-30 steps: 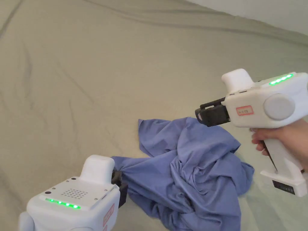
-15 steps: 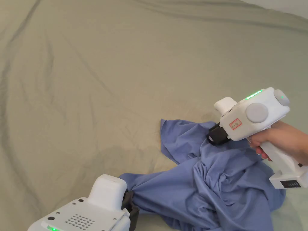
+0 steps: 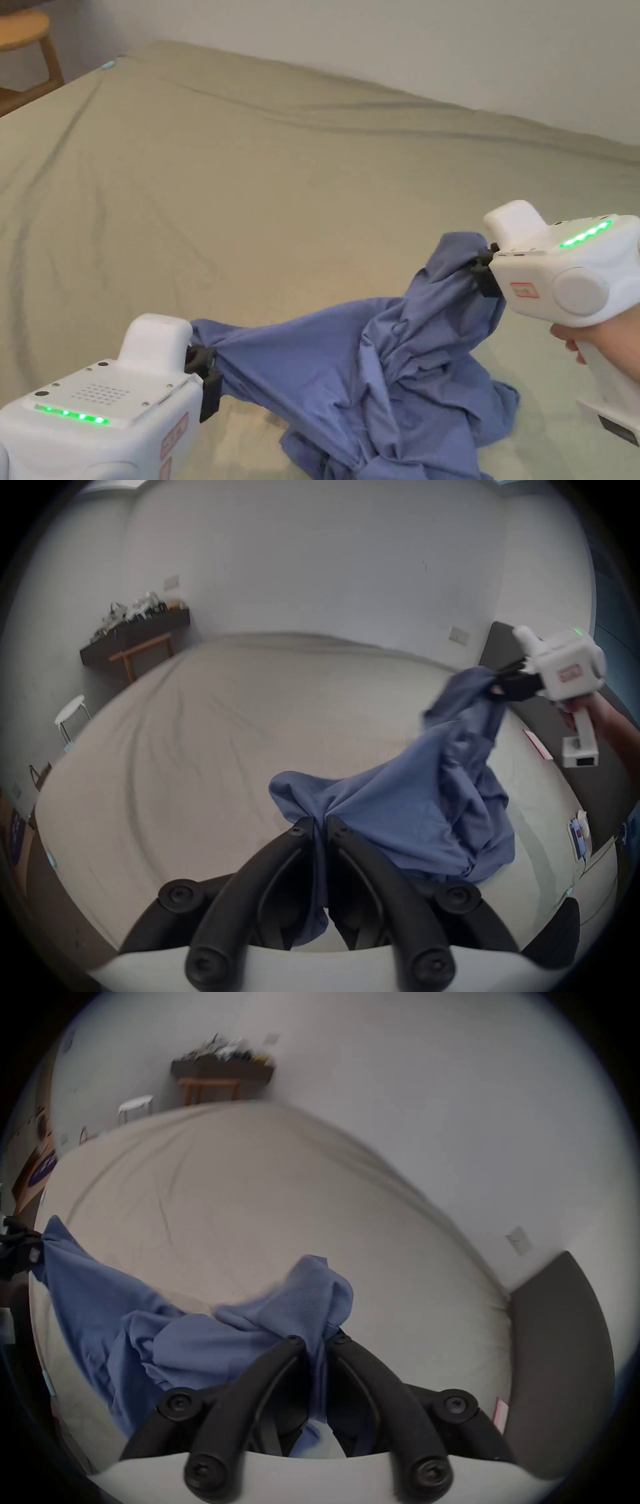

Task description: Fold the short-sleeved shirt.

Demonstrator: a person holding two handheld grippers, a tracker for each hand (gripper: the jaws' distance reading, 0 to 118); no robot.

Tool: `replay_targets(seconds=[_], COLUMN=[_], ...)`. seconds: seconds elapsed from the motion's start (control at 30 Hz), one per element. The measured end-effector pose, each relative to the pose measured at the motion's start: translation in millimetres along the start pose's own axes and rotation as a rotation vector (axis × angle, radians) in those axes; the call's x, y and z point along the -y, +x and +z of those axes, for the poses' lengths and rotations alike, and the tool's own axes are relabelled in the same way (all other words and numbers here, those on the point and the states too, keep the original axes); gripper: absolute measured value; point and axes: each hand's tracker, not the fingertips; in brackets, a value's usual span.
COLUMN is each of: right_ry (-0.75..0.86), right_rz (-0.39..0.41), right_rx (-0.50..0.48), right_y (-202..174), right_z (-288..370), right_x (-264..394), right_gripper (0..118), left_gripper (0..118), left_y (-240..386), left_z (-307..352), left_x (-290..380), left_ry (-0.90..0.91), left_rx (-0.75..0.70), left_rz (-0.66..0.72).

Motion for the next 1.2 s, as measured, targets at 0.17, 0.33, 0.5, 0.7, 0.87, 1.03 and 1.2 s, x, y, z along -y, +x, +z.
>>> replay_targets(seconds=[0.17, 0.33, 0.5, 0.7, 0.87, 1.03, 1.2], right_ry=[0.17, 0.313, 0.428, 0.537, 0.635, 0.644, 0.656], right_rz=[-0.141, -0.183, -0.239, -0.334, -0.462, -0.411, -0.395], right_rx=[0.088, 0.198, 0.282, 0.397, 0.333, 0.482, 0.52], right_y=[38.5, 41.5, 42.5, 53.2, 73.0, 82.7, 98.7], right_z=[123.0, 222.5, 291.8, 344.5, 375.4, 390.9, 393.8], right_x=[4.6, 12.0, 16.7, 15.6, 12.3, 3.1, -5.5], right_gripper=[10, 10, 10, 10, 10, 10, 10], left_gripper=[5, 5, 5, 5, 5, 5, 5], left_y=[-4.7, 13.8, 30.8, 50.7, 58.3, 67.5, 67.0], left_z=[44.2, 90.7, 136.2, 180.3, 207.2, 213.4, 209.3], left_x=[-54.0, -107.1, -150.0, -192.4, -222.6, -244.0, -270.8], left_ry=[0.168, 0.339, 0.476, 0.618, 0.671, 0.709, 0.731], left_rx=[-0.024, -0.028, -0.026, -0.098, -0.03, -0.078, -0.084], left_rz=[-0.035, -0.125, -0.193, -0.273, -0.268, -0.326, -0.319])
